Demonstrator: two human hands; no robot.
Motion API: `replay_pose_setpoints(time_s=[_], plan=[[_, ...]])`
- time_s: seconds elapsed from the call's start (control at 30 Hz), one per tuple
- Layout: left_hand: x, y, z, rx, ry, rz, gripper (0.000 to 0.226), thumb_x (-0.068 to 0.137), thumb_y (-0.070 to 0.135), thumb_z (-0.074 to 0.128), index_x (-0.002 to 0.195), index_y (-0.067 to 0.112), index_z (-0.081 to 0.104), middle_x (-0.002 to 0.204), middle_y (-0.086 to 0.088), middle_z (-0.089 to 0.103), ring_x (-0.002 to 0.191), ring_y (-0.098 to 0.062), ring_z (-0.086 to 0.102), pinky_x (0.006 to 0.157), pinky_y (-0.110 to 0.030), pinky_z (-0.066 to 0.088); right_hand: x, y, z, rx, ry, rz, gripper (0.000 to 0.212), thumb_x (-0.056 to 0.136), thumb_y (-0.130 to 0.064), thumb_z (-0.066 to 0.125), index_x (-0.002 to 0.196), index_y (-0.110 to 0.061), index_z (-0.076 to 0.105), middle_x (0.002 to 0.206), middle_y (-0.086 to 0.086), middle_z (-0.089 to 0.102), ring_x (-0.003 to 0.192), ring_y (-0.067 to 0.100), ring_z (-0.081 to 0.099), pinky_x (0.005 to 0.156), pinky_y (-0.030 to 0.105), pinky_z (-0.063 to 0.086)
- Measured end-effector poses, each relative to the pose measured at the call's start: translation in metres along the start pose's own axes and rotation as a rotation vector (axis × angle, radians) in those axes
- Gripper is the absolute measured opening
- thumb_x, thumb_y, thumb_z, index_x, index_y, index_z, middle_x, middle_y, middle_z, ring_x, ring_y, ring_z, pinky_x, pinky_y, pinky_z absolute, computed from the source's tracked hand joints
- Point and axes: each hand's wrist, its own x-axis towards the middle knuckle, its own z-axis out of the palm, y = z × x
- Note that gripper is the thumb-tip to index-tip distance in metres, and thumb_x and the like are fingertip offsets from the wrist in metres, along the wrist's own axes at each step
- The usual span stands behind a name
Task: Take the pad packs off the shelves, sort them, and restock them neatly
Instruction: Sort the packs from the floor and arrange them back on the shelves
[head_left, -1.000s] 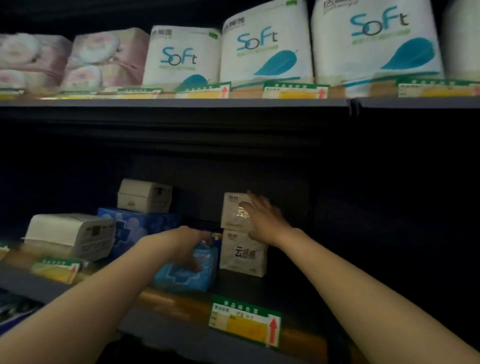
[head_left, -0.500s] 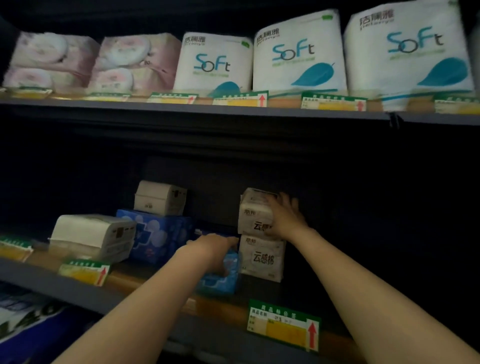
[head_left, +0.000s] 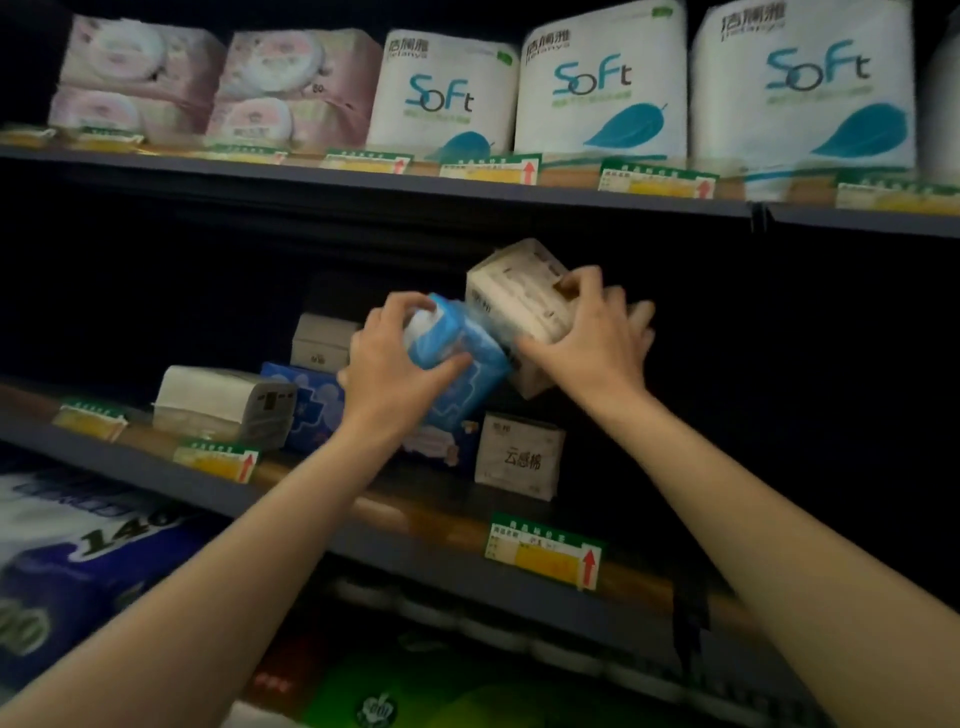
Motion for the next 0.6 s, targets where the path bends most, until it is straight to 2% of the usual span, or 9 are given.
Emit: replay_pose_setpoints(time_s=[0.1, 0.2, 0.3, 0.37, 0.4, 0.5, 0.6], plan=[[-0.023, 0.017, -0.046, -0.352, -0.344, -0.210, 0.052, 0.058, 0.031, 0.085, 0.099, 0.036, 0.053, 0.110, 0.005, 0.060, 0.101, -0.012, 0.062, 0.078, -0.030, 0.055, -0.021, -0.004, -0.042, 0.184, -0.102, 0.033, 0.063, 0.069, -0.046, 0.075, 0.118, -0.025, 0.043, 0.124, 0.005, 0.046, 0.116, 0.027, 0.042, 0.090, 0.036, 0.038], [-0.068, 0.018, -0.086, -0.448, -0.728, -0.355, 0.056, 0.053, 0.025, 0.079, 0.103, 0.027, 0.054, 0.092, 0.005, 0.069, 0.078, -0.008, 0.069, 0.060, -0.022, 0.055, -0.078, 0.000, -0.071, 0.430, -0.289, 0.074, 0.050, 0.073, -0.043, 0.074, 0.110, -0.027, 0.045, 0.104, -0.001, 0.054, 0.097, 0.018, 0.056, 0.073, 0.030, 0.047], [-0.124, 0.001, -0.107, -0.258, -1.076, -0.484, 0.064, 0.045, 0.029, 0.089, 0.101, 0.027, 0.058, 0.092, 0.006, 0.071, 0.082, -0.011, 0.068, 0.062, -0.024, 0.057, -0.156, 0.007, -0.081, 0.580, -0.533, 0.178, 0.040, 0.080, -0.040, 0.069, 0.108, -0.027, 0.045, 0.092, -0.005, 0.058, 0.081, 0.014, 0.064, 0.060, 0.031, 0.055], [-0.169, -0.020, -0.106, -0.089, -1.253, -0.563, 0.060, 0.044, 0.033, 0.087, 0.097, 0.031, 0.060, 0.096, 0.005, 0.069, 0.087, -0.016, 0.067, 0.068, -0.033, 0.058, -0.209, 0.021, -0.076, 0.455, -0.656, 0.152, 0.040, 0.079, -0.040, 0.070, 0.108, -0.026, 0.046, 0.085, -0.010, 0.054, 0.071, 0.005, 0.057, 0.055, 0.015, 0.050], [-0.192, -0.034, -0.103, -0.023, -1.334, -0.592, 0.057, 0.046, 0.034, 0.089, 0.096, 0.032, 0.060, 0.097, 0.005, 0.068, 0.089, -0.016, 0.066, 0.070, -0.034, 0.057, -0.235, 0.029, -0.070, 0.392, -0.739, 0.158, 0.041, 0.078, -0.039, 0.071, 0.107, -0.024, 0.047, 0.084, -0.011, 0.052, 0.069, 0.002, 0.053, 0.053, 0.013, 0.047], [-0.262, -0.068, -0.089, 0.139, -1.518, -0.717, 0.046, 0.063, 0.026, 0.084, 0.098, 0.033, 0.055, 0.098, 0.015, 0.064, 0.090, -0.008, 0.064, 0.072, -0.025, 0.054, -0.318, 0.054, -0.043, 0.373, -1.037, 0.369, 0.046, 0.073, -0.038, 0.074, 0.109, -0.025, 0.049, 0.094, -0.008, 0.053, 0.077, 0.009, 0.057, 0.057, 0.024, 0.048], [-0.323, -0.102, -0.083, 0.278, -1.622, -0.773, 0.049, 0.063, 0.033, 0.084, 0.099, 0.034, 0.050, 0.107, 0.010, 0.060, 0.091, -0.007, 0.061, 0.077, -0.025, 0.052, -0.384, 0.073, -0.015, 0.358, -1.189, 0.551, 0.045, 0.074, -0.037, 0.075, 0.110, -0.024, 0.050, 0.102, -0.004, 0.055, 0.088, 0.014, 0.059, 0.068, 0.033, 0.055]])
